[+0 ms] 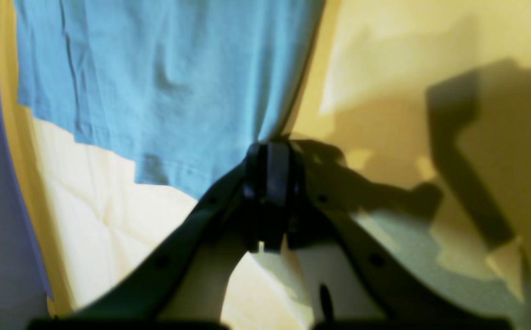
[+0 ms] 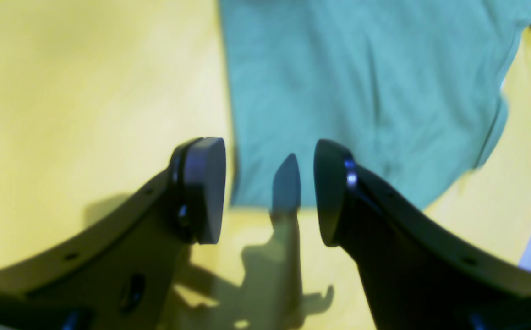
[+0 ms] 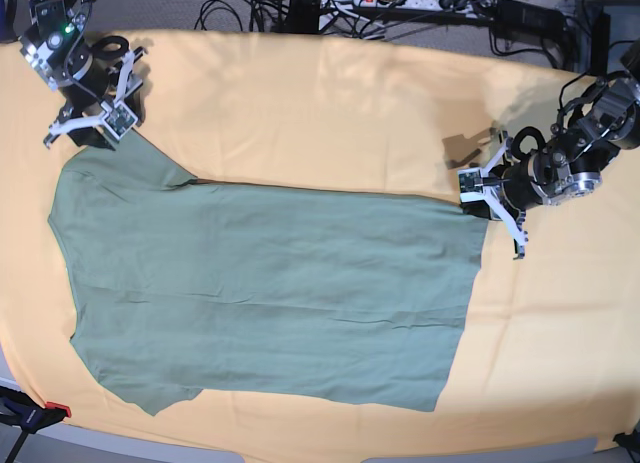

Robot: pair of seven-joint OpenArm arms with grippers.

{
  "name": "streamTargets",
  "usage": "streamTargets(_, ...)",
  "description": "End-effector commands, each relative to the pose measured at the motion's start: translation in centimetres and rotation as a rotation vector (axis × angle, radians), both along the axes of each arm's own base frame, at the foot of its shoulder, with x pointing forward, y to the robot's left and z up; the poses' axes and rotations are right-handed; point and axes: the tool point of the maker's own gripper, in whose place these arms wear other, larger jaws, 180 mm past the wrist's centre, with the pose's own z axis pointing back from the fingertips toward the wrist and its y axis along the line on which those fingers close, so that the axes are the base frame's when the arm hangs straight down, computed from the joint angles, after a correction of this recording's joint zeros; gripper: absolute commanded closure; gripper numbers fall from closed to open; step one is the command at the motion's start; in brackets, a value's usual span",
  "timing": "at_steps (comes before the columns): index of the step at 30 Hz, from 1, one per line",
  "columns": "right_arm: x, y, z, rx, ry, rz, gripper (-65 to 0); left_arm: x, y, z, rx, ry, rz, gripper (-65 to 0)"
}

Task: Fold the T-shirt properly
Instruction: 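Move both grippers down to the shirt's shoulder corners and grasp them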

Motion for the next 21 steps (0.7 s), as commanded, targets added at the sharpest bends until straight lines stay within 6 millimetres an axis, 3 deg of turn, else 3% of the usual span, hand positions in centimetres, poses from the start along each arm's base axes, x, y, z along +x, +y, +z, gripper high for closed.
streamTargets(1,0.0,-0.8,0.0,-0.027,0.016,0.0,-33.4,0.6,1.1,0.7,0.028,-0.024,0.013,0.0)
streamTargets(7,0.1,-3.0,-2.1,-0.051,0.076,-0.028,-33.4,0.6,1.0,0.7,0.024,-0.023,0.014,0.0)
streamTargets(13,-1.8,-2.5,-4.3,0.01,0.2,0.024,-32.2,0.5,0.2,1.1,0.012,-0.03,-0.004,0.0)
streamTargets(15,-2.3,-2.1,-4.5,0.011,0.226,0.057,-26.9,0.4,-0.2,1.4,0.004,-0.034,-0.014,0.0)
streamTargets(16,-2.5,-1.9,-4.6,0.012,0.235,0.07,-20.3,0.4,-0.4,1.5,0.001,-0.036,-0.019,0.0)
streamTargets(18,-2.6,-1.6,-4.7,0.017,0.237,0.081,0.0,0.3,-0.7,1.6,-0.005,-0.039,-0.026,0.0)
streamTargets(21,-1.6,-1.4,-4.0,0.037,0.179,0.067,0.0,0.4,-0.9,1.9,-0.007,-0.045,-0.03,0.0)
